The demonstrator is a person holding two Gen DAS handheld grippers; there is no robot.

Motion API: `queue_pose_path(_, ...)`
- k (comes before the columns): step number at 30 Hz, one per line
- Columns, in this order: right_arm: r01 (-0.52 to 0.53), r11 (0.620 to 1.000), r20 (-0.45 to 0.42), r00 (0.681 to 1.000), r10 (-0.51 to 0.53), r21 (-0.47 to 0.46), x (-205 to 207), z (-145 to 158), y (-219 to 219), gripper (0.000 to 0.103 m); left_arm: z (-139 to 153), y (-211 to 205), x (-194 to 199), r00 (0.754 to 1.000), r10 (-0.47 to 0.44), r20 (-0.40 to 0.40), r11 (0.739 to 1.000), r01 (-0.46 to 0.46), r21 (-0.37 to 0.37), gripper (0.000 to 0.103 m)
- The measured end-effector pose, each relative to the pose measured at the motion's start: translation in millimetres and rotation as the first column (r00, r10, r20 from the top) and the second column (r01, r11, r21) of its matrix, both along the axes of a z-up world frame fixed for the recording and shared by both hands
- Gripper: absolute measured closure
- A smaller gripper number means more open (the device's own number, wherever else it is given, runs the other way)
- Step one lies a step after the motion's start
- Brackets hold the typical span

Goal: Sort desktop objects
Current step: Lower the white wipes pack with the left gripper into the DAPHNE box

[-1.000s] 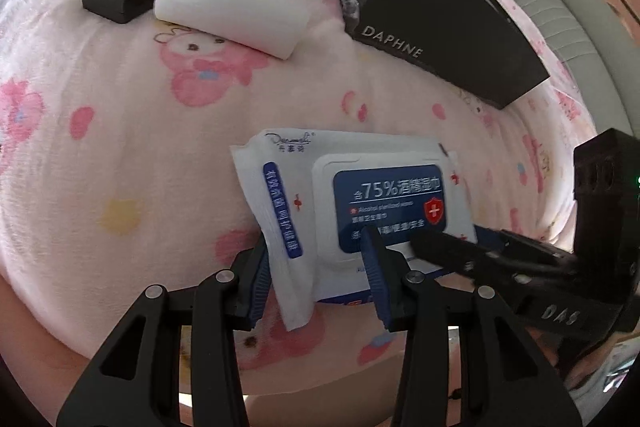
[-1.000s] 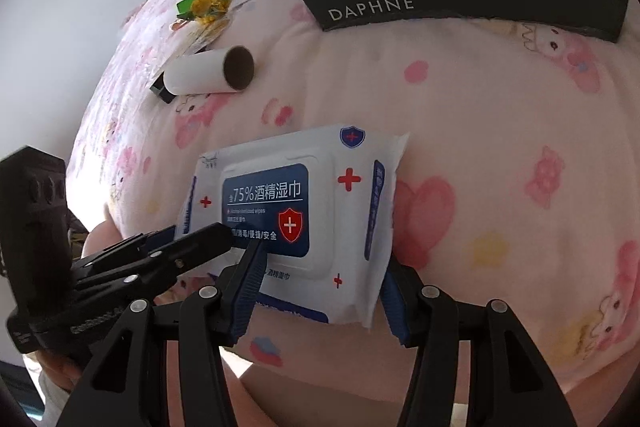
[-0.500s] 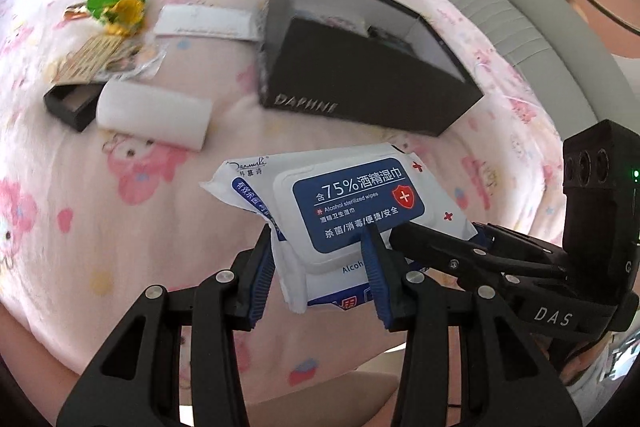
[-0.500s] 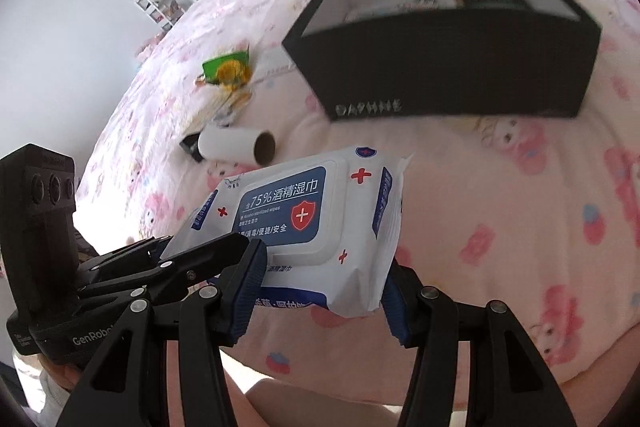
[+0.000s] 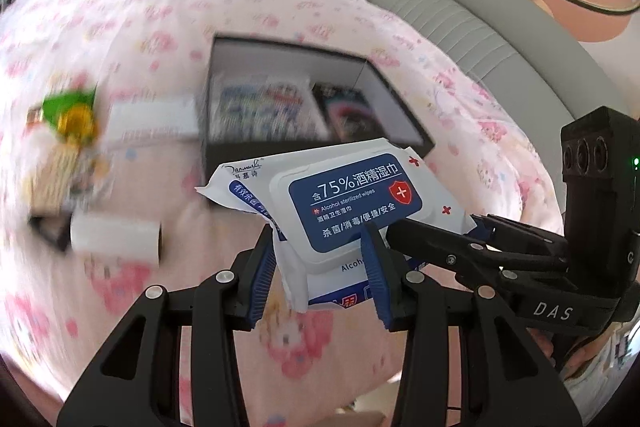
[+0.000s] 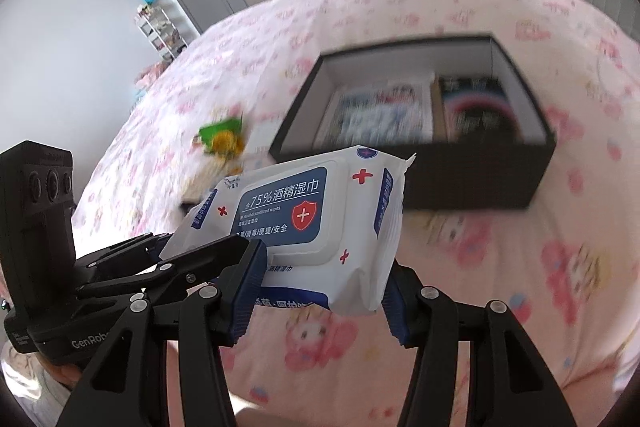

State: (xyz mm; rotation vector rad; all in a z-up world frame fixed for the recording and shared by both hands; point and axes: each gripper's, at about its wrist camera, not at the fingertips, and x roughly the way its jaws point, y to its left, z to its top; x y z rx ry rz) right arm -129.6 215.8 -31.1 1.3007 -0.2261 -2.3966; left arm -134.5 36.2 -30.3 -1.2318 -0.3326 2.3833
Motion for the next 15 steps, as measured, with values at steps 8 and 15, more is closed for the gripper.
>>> queue_pose_path(8,0.042,0.999,-0.013,0.999,-0.042,-0.014,-78,6,13,0.052,-2,14,-87,1.0,-0.015,0.009,1.0,0.015,-0.007,0.061)
queue_pose_path(15,0.067,0.998,0.039,0.997,-0.066,-0.019,-147,-28,13,0.052,-44,17,-156,0.996,0.019,0.082,1.0,-0.018,-0.014,0.061)
